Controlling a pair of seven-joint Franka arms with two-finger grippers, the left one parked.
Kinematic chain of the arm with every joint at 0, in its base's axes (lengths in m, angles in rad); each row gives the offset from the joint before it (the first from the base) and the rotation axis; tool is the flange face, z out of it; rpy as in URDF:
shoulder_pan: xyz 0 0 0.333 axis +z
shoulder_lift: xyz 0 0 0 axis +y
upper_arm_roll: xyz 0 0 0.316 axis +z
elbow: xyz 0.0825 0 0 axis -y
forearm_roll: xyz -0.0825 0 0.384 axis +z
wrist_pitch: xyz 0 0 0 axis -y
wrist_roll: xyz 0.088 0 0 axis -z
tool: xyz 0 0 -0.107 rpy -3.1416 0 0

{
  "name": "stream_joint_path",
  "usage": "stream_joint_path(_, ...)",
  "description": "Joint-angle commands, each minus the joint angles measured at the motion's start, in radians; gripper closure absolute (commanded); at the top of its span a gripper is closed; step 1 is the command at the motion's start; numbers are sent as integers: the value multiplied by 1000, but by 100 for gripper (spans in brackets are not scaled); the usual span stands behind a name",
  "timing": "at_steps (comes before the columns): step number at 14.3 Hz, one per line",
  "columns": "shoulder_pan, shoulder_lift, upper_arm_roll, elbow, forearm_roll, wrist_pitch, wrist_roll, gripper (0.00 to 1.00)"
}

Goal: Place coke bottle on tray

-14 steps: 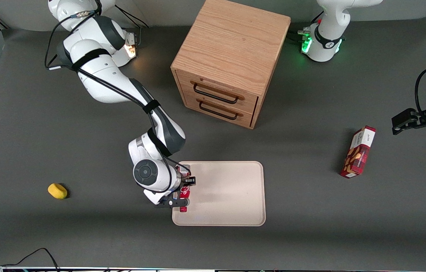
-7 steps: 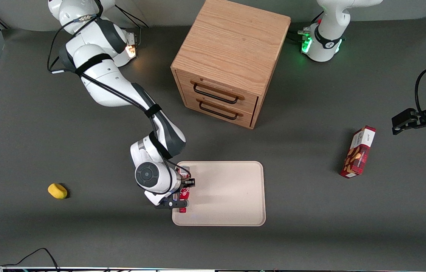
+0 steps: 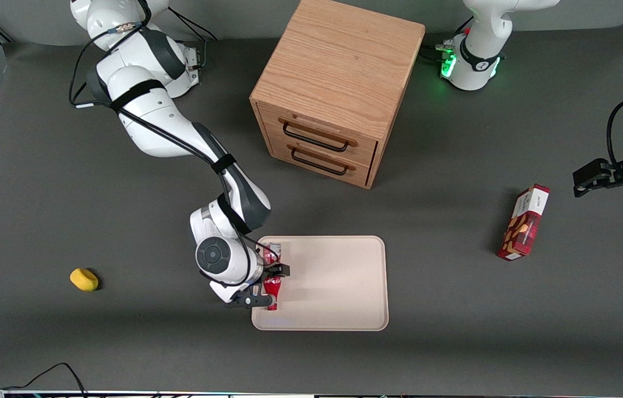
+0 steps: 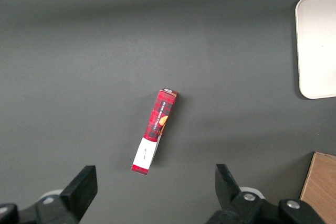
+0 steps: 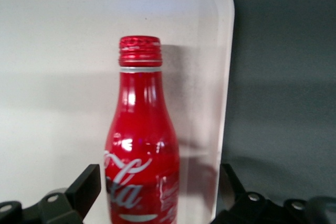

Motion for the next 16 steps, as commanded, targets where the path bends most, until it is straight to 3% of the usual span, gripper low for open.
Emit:
stream_joint_path(1,15,14,-15,22,-3,11,-16,0)
stream_joint_path(11,13,-60,-18,19,0,-1,-6,0)
stream_joint_path(16,-88,-344,-18,-59,9,-281,-19,0)
